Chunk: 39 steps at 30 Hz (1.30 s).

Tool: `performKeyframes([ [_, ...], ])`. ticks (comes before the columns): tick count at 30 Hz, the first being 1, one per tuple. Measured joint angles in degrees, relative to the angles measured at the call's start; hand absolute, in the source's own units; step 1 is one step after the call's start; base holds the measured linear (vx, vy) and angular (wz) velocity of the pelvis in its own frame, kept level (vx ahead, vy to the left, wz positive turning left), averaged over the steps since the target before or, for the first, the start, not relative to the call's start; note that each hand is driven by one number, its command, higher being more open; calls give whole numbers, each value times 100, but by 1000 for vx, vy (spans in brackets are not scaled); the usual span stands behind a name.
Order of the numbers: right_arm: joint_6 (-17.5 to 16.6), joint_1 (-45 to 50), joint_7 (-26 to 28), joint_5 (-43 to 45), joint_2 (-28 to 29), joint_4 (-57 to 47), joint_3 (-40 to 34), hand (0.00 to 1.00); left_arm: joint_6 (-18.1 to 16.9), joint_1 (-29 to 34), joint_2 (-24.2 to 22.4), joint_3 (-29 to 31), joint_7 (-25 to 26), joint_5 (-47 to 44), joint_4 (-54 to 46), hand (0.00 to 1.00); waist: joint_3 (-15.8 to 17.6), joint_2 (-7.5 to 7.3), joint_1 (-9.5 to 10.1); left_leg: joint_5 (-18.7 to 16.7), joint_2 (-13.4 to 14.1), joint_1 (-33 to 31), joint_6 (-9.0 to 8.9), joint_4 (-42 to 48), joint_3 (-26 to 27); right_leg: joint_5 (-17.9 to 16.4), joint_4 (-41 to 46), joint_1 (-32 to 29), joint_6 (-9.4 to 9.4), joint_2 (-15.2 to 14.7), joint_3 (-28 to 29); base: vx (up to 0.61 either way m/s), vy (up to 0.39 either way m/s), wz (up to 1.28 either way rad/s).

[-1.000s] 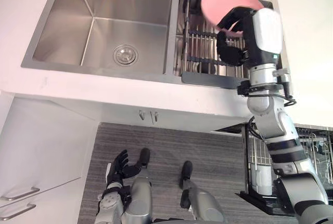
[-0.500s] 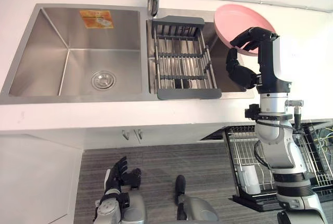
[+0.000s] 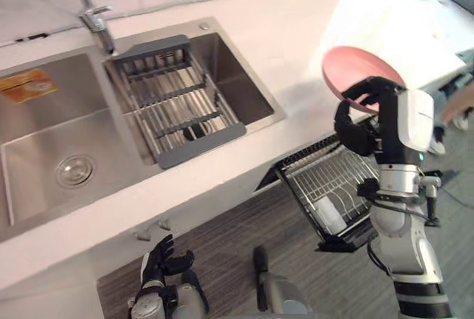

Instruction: Walk over to the sink, pick up the cup, carry it to the dishwasher, place the cup inside the dishwasher, then close the dishwasher door

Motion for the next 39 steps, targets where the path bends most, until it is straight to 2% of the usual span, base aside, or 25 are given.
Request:
performKeyframes([
  [1,-3,105,15,22,15,46,-108,30,42,-33,13,14,9,0,48,90,11,9,-32,-89,38,-39,-18,152,-63,56,7,8,294,30,44,50,1,-30],
  [3,-14,172,33,188,18,193,-229,30,39,-35,-38,12,-14,100,20,90,35,64,-73,-175,72,-89,-60,146,-57,162,-262,-19,232,127,159,28,-18,-34],
  [7,-4,172,60,472,20,524,-341,30,38,-101,-110,-9,-25,121,-14,90,112,186,-112,-175,47,-252,-56,144,-51,489,-645,-66,320,164,268,20,-5,-21],
  [11,53,75,60,683,-4,987,-523,30,18,-168,-264,-105,-21,113,-19,90,306,499,-127,-166,-39,-375,-31,145,-125,612,-833,-81,364,110,286,9,1,-1],
  [15,83,-370,56,882,-15,1706,-525,30,-8,-267,-307,-239,-22,90,-28,90,513,676,-124,-162,-120,-492,0,132,-221,667,-832,-203,375,59,299,-36,-14,1],
  [22,240,-1070,40,1407,-268,2846,-533,30,-27,-482,-326,-239,-15,82,-105,90,1087,868,-114,-127,-299,-772,97,153,-426,799,-832,-434,403,-65,312,-95,-13,4],
  [28,313,-1856,-93,1678,-646,3945,-533,30,-39,-585,-332,-244,3,76,-105,90,1251,975,-103,-110,-372,-1011,128,197,-553,854,-836,-632,408,-104,318,-44,-7,2],
  [29,313,-1997,-131,1688,-697,4089,-533,90,-61,-596,-330,-243,9,76,-107,90,1257,987,-98,-110,-381,-1055,129,205,-604,857,-836,-665,408,-103,314,-31,-22,2],
  [39,412,-2369,-403,1897,-855,4377,-545,90,-127,-836,-332,-241,140,10,22,90,1303,1073,-77,-110,-436,-1198,129,224,-854,858,-847,-758,408,-100,321,-17,-15,0],
])
